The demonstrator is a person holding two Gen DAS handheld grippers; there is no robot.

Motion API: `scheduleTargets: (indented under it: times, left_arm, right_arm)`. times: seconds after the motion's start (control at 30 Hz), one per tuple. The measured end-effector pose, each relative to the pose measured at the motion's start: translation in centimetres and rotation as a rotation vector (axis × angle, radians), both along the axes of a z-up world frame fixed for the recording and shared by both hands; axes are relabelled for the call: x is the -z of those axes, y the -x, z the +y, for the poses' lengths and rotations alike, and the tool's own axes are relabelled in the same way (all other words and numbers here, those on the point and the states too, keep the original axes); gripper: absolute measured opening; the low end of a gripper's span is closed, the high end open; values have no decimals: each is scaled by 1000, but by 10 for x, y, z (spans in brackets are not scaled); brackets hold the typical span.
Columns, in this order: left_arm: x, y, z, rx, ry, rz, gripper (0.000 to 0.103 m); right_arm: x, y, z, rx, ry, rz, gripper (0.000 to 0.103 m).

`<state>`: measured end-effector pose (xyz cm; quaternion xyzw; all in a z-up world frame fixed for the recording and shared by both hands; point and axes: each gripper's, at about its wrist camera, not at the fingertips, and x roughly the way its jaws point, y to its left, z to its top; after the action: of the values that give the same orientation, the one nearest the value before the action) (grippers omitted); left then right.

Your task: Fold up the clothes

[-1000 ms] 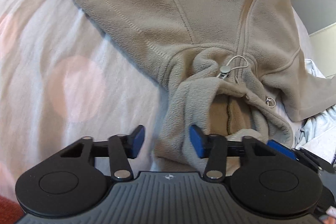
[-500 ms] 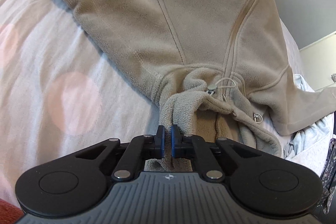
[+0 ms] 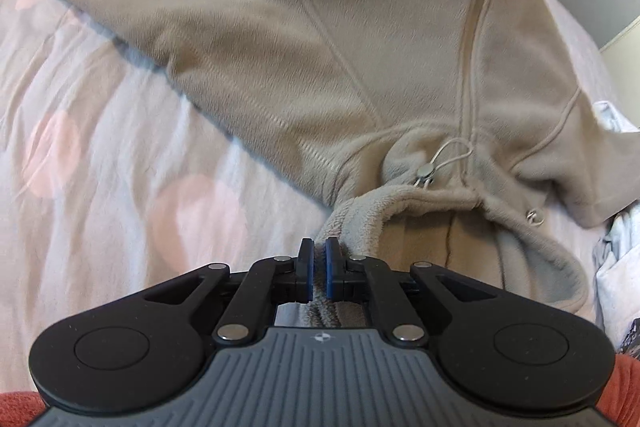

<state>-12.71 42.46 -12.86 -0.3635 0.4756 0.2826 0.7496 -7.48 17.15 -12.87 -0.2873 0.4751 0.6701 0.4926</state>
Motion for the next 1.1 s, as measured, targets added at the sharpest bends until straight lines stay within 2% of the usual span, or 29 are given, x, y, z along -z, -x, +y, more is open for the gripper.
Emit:
scheduleTargets:
  times: [0.03,0.1,0.17,0.23,0.33,0.43,0.57,0.7,0.8,0.9,1.1]
  left_arm:
    - [2,3,2,-12,16,-4,8]
    - [1,8,8,-35,35,-17,20]
    - [-5,12,14,-56,38,-38,35]
    - [-16,16,23,-61,34,-68,47]
    - [-33,15,36,-53,5,-98,48]
    - [-48,9,49,-65,-46,-111,48]
    - [-64,-8,57,-69,-180,-115,48]
    - [-68,-30,58,-56,-287,-137,49]
    - [-64,-47,64,-36,-306,-168,49]
    - [-59,-61,74,-11,-300,-217,49]
    - [-54,-85,104,151,-354,-261,57]
  right_arm:
    - [1,-4,-1,12,3,12,15]
    - [0,-9,-5,27,-3,16,21]
    - [-6,-16,-9,34,-20,6,44]
    - [-14,-24,-14,46,-38,-7,51]
    - [-31,-42,-17,88,-72,-31,55]
    - [-47,-67,-13,151,-113,-108,71]
    - [-61,-109,-2,265,-144,-215,76]
    - [-67,-168,16,412,-166,-308,77]
    - [-71,-203,30,492,-171,-371,77]
    - [-73,-232,48,494,-185,-453,77]
    - [-81,-285,85,438,-213,-501,77]
